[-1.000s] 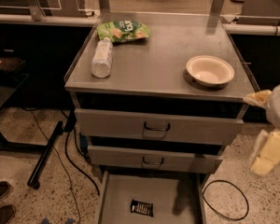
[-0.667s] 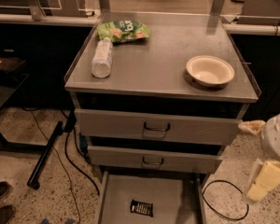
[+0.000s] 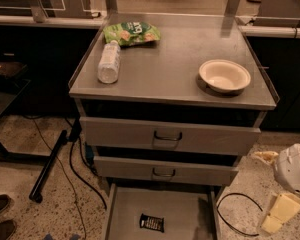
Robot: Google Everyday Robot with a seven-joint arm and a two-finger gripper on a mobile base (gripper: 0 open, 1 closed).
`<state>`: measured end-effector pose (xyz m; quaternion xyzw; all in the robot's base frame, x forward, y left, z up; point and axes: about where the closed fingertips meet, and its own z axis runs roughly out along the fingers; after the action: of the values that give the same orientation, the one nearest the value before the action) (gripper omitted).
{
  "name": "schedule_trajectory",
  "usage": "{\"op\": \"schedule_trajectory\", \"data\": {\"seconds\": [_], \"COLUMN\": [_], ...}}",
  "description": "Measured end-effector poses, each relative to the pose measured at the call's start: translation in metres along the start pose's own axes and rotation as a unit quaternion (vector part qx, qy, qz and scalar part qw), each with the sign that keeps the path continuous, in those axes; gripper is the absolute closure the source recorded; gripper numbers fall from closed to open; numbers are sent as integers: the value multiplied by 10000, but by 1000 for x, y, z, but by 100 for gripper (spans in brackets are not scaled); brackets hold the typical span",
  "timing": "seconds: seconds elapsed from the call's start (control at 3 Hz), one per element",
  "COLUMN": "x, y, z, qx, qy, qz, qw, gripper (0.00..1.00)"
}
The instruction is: Pick rxbar chocolate from bottom drawer and place on counter
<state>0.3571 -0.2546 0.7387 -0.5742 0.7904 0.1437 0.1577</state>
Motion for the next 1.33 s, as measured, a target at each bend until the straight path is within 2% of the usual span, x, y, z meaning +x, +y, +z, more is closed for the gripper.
{"op": "schedule_trajectory", "data": {"seconds": [0.33,0.67,1.0,1.33], "x": [1,8,24,24], "y": [2,24,45,45], "z": [1,43,120,120], "qx": [-28,-385,-895,-895], "qy": [-25,-288,-494,-494], "qz": [90,98,-20,-20], "qw": [10000,9988,9948,9948], "gripper": [0,0,0,0]}}
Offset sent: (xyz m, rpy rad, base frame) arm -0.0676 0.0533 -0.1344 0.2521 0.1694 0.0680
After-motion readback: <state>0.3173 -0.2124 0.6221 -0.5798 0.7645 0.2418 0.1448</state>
